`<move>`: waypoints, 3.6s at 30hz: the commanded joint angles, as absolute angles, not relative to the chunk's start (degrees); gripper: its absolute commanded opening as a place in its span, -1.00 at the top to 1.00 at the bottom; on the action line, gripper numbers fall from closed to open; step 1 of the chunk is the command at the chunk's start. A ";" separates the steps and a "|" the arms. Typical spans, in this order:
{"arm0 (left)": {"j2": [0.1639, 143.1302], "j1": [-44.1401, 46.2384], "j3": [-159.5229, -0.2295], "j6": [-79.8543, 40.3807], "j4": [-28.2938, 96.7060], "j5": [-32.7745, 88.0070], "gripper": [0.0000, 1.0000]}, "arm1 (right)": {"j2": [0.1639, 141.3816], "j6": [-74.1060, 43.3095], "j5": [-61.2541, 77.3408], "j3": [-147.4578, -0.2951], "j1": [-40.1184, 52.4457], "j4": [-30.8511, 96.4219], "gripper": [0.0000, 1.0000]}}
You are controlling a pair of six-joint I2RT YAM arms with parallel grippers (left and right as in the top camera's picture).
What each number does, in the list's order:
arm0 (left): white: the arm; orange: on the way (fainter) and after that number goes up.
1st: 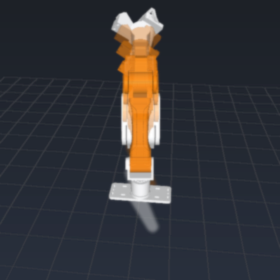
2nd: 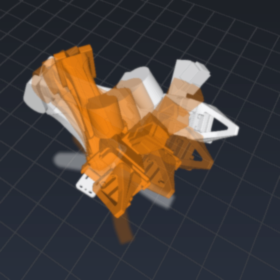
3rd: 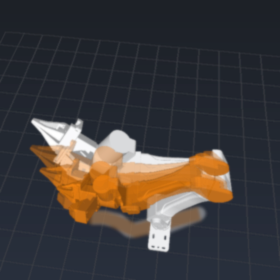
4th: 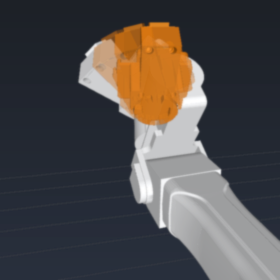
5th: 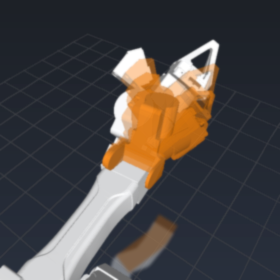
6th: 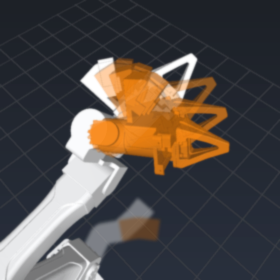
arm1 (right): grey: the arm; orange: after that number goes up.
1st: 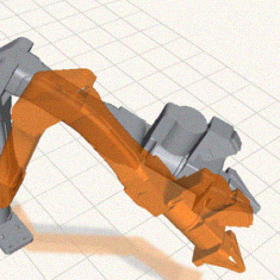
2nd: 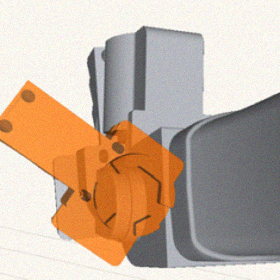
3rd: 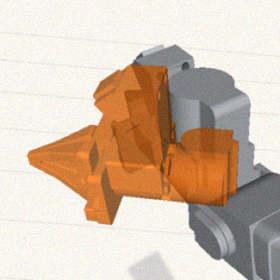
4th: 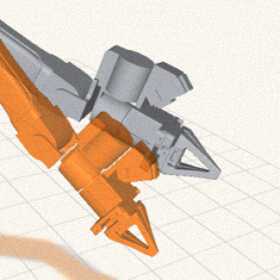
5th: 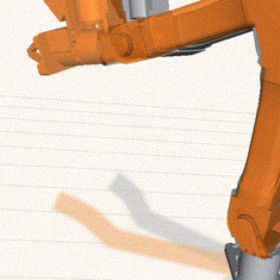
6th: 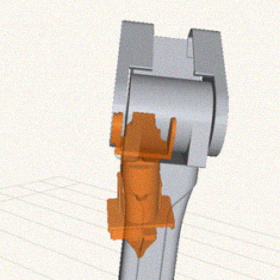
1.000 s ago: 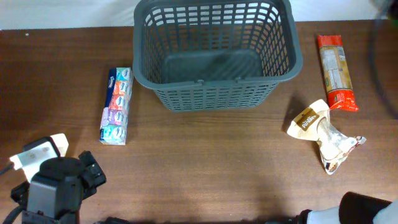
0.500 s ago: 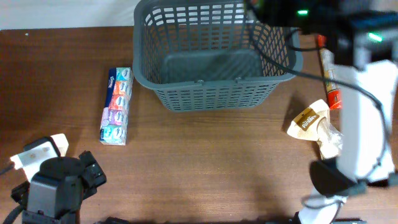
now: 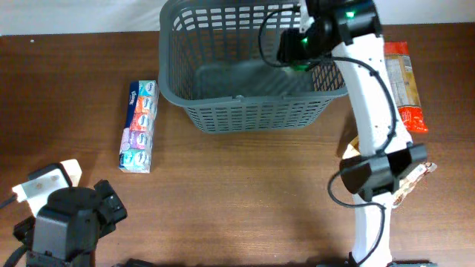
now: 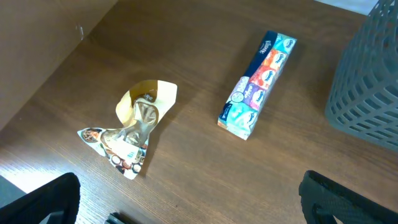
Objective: Pack container
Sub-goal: 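Lift the jar with the right gripper and carry it into the basket, then open the right gripper inside the basket and withdraw it, then move the right gripper down toward the crumpled brown-and-white pouch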
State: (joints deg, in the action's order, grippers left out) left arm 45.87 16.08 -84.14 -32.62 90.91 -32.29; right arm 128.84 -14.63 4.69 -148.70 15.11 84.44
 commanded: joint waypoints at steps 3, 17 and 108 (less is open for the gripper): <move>46.00 15.81 -83.77 -33.17 90.96 -32.10 -0.99 | 132.51 -13.28 1.17 -149.05 15.38 86.74 0.92; 46.00 15.81 -83.77 -33.17 90.96 -32.10 -0.99 | 137.43 -12.43 -0.86 -148.90 15.35 88.62 0.92; 46.00 15.81 -83.77 -33.17 90.96 -32.10 -0.99 | 86.00 -22.83 -12.73 -129.08 -7.68 97.27 -0.98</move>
